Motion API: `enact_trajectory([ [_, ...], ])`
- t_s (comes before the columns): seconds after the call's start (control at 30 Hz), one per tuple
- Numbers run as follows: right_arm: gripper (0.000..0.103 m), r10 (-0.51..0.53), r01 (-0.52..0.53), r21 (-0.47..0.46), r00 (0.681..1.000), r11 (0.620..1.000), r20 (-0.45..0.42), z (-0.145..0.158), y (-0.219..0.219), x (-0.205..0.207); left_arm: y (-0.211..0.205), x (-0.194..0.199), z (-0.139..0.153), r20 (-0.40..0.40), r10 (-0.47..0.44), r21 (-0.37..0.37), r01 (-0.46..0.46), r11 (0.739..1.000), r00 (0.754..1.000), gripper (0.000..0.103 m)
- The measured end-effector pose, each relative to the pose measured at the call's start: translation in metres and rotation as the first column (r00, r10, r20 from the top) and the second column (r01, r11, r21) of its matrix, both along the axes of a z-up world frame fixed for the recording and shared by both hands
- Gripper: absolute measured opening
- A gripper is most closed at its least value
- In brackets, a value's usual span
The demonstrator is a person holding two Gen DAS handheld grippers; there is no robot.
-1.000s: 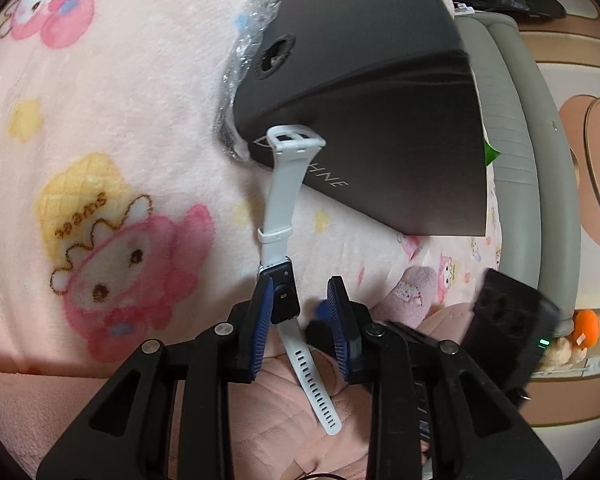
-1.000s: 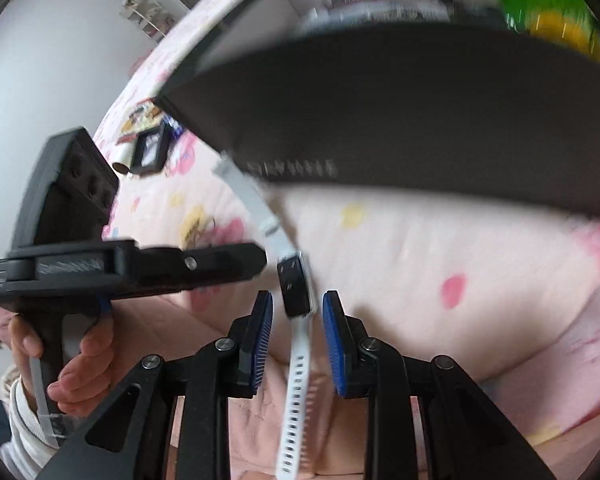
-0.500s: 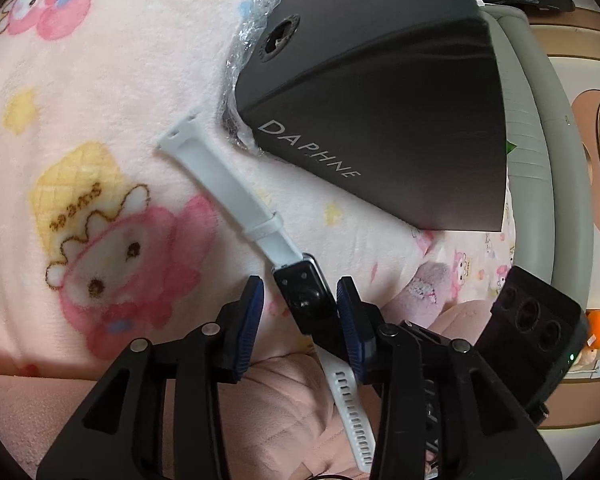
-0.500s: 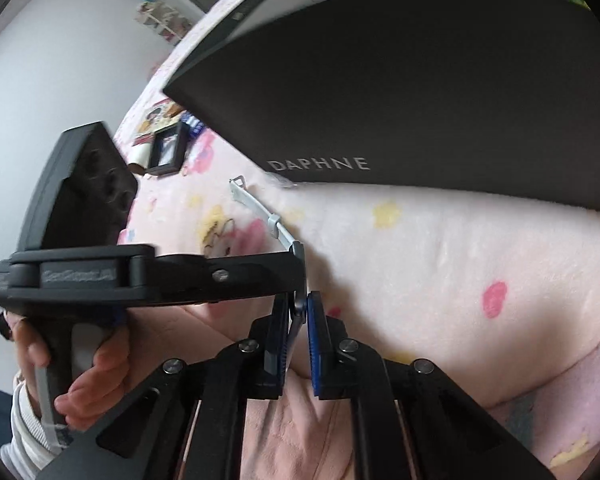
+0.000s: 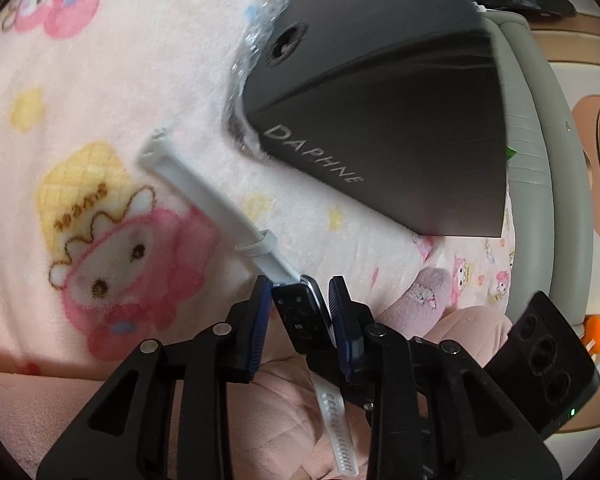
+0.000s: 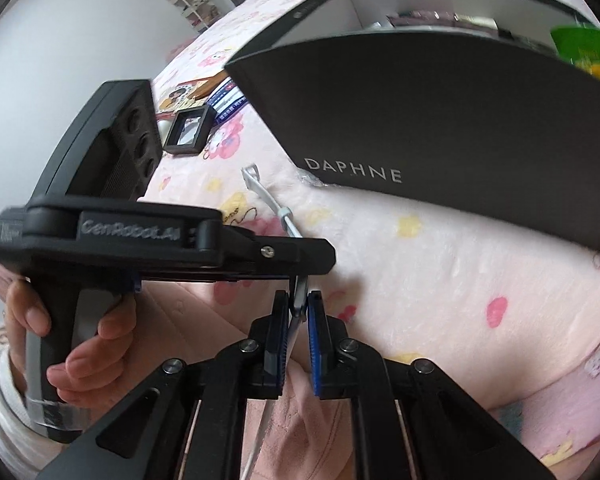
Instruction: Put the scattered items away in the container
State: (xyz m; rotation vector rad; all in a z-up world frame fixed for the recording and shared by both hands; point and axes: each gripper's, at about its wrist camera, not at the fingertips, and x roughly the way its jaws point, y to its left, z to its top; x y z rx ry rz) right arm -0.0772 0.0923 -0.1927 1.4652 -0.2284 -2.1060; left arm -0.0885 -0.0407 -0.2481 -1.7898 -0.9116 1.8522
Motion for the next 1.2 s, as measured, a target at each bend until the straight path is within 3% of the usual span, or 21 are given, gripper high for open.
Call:
enact_trajectory([
  [0.37, 0.008, 0.024, -0.024, 0.000, 0.999, 1.000, -0.023, 0.011, 0.006, 0.010, -0.003, 0.004, 0.010, -0.064, 0.033, 0.019, -0.031, 0.999, 0.997, 0.024],
  [0.6, 0.013, 0.032, -0.036, 0.060, 0.997, 0.998, 0.069, -0.004, 0.010, 0.014, -0.018, 0.004, 0.025, -0.147, 0.114, 0.132, -0.094, 0.987, 0.983, 0.022],
  [0.7, 0.013, -0.057, 0.052, 0.065, 0.995, 0.997, 0.076, -0.004, 0.027, 0.009, -0.019, 0.005, 0.027, -0.160, 0.118, 0.148, -0.094, 0.985, 0.980, 0.021],
  [0.87, 0.013, -0.237, 0.232, 0.084, 0.970, 0.969, 0.057, 0.001, 0.062, 0.003, -0.013, 0.003, 0.026, -0.161, 0.083, 0.089, -0.070, 0.994, 0.983, 0.021],
  [1.2, 0.014, -0.392, 0.400, 0.081, 0.915, 0.913, -0.098, 0.037, 0.100, 0.013, -0.007, 0.004, 0.038, -0.241, 0.046, 0.005, -0.046, 0.999, 0.969, 0.023],
])
